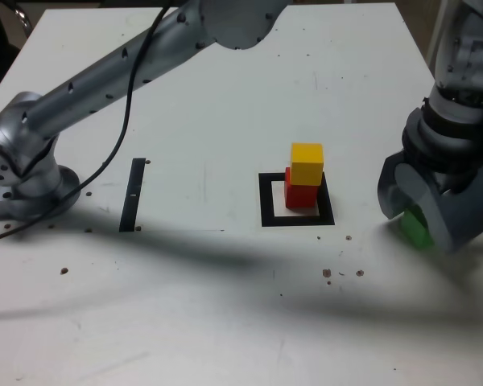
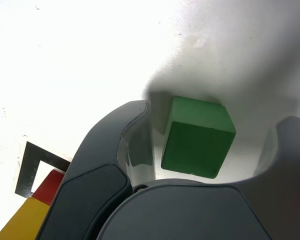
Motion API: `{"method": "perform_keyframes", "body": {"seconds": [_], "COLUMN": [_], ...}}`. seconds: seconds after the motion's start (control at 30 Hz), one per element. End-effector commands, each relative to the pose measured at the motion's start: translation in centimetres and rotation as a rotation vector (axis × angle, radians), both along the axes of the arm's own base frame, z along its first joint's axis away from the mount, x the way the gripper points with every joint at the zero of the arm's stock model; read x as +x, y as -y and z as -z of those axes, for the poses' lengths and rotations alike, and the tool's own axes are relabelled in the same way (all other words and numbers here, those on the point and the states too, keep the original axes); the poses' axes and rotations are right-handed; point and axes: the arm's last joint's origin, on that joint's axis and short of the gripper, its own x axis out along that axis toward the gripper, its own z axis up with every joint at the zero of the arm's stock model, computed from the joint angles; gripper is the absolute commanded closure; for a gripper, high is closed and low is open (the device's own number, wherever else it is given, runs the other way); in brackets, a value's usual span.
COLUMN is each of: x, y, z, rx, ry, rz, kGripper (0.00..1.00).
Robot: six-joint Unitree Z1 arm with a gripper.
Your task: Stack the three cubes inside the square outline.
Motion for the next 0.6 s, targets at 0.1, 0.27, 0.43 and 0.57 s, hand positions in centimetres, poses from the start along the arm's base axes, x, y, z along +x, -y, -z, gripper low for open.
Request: {"method": "perform_keyframes", "body": {"seconds": [0.1, 0.27, 0.43, 0.57], "x": [-0.01, -0.04, -0.06, -0.07], "y": [0.07, 0.06, 0.07, 0.08], "z": [0.38, 0.37, 0.32, 0.28], "rx": [0.006, 0.007, 0.005, 0.003], "ry": [-0.012, -0.014, -0.014, -0.014], "rz": [0.006, 0.008, 0.008, 0.009], "kGripper": [0.73, 0.74, 0.74, 0.74]}}
